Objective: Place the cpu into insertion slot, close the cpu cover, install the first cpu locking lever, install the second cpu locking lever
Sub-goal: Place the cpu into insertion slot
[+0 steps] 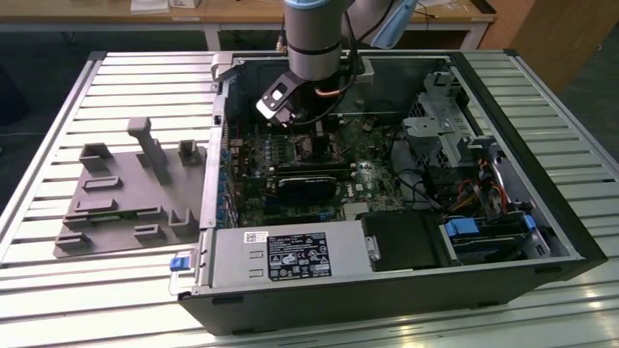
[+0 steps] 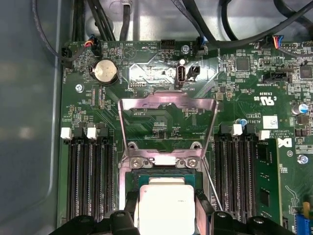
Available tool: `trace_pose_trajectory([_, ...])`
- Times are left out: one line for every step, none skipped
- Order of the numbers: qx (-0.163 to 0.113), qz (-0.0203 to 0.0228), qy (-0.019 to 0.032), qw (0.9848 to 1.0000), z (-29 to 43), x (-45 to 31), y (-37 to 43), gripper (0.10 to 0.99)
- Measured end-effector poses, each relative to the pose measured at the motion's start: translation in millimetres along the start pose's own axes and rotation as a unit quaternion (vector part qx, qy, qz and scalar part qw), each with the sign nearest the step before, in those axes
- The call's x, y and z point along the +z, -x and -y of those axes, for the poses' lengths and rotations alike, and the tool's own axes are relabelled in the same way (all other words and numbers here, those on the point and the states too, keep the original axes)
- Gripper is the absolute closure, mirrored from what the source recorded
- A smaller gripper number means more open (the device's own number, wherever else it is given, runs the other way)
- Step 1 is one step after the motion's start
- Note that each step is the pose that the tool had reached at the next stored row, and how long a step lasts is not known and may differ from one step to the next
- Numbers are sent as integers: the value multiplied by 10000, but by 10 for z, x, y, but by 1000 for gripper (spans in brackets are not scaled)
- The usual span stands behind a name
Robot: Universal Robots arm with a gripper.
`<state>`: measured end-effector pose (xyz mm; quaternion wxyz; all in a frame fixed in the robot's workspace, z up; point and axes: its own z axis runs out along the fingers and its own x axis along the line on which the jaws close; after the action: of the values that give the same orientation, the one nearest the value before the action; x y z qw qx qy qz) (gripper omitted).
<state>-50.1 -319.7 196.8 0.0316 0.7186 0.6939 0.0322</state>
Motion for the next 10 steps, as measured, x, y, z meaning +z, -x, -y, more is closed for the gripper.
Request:
trace_pose_trajectory([4,0,0,10000,2,5,-3,545])
trace_pose_trajectory([6,1,0,10000,2,11,-5,545])
trace_pose_trajectory([10,1,0,10000,2,17,-6,545])
trace_pose_trajectory([13,1,0,10000,3,21,-7,545])
trace_pose_trajectory([16,2,0,10000,4,25,-8,545])
trace_pose_trajectory([19,2,0,10000,4,27,-8,545])
trace_pose_trajectory([22,2,0,10000,5,30,-8,545])
trace_pose_trajectory([24,3,0,10000,5,33,-8,545])
trace_pose_trajectory([24,3,-1,10000,5,34,-8,545])
trace_pose_trajectory([25,3,0,10000,5,35,-8,545])
